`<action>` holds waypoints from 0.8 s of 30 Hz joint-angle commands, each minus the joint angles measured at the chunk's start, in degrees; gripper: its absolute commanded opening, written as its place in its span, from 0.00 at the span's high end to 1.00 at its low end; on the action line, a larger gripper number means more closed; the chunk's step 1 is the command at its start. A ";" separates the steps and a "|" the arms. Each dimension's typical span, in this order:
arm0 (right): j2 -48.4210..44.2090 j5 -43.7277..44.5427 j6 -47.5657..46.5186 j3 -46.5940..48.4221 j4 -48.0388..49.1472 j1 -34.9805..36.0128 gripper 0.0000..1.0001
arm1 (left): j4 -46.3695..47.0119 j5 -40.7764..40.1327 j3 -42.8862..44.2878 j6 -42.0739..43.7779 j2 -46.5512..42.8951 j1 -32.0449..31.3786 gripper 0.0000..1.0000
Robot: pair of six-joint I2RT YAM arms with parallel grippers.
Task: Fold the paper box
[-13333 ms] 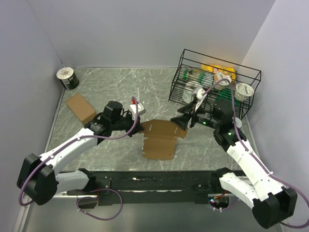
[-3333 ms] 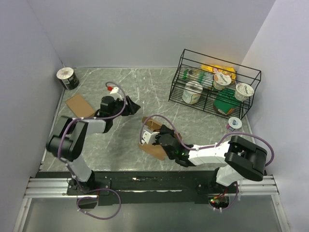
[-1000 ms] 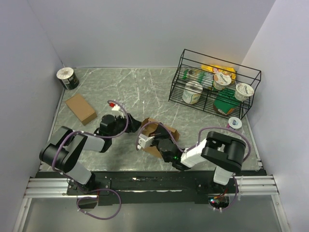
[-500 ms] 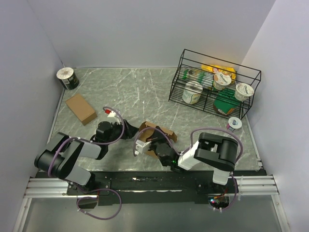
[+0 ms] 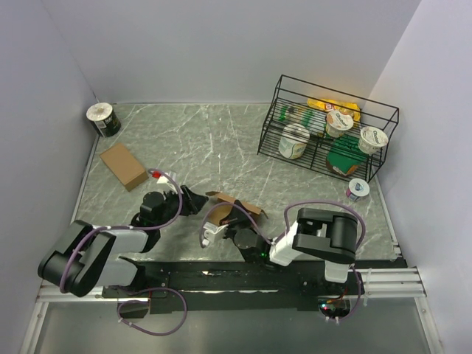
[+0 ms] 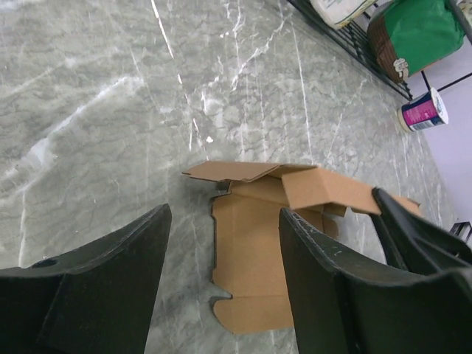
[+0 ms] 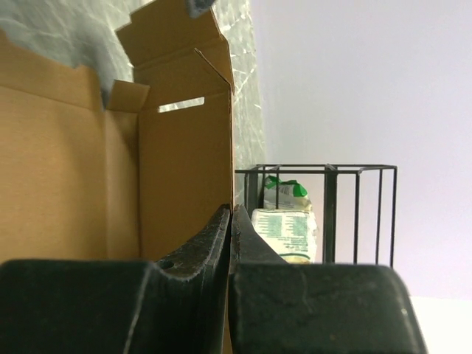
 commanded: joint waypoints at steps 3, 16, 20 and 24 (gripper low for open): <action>-1.81 0.30 7.31 -1.01 -4.16 1.72 1.00 | -0.66 -0.27 0.24 0.54 -3.35 0.15 0.34; -9.19 -5.85 23.64 0.83 -25.31 0.23 1.00 | -0.22 3.33 2.44 1.94 -2.38 0.94 0.36; -11.48 -8.66 27.52 2.41 -31.66 -1.18 1.00 | -1.01 3.86 2.08 2.38 -2.47 0.85 0.38; -12.53 -10.16 29.54 3.73 -35.62 -3.11 1.00 | 3.19 1.49 -2.30 0.37 -4.75 0.85 0.35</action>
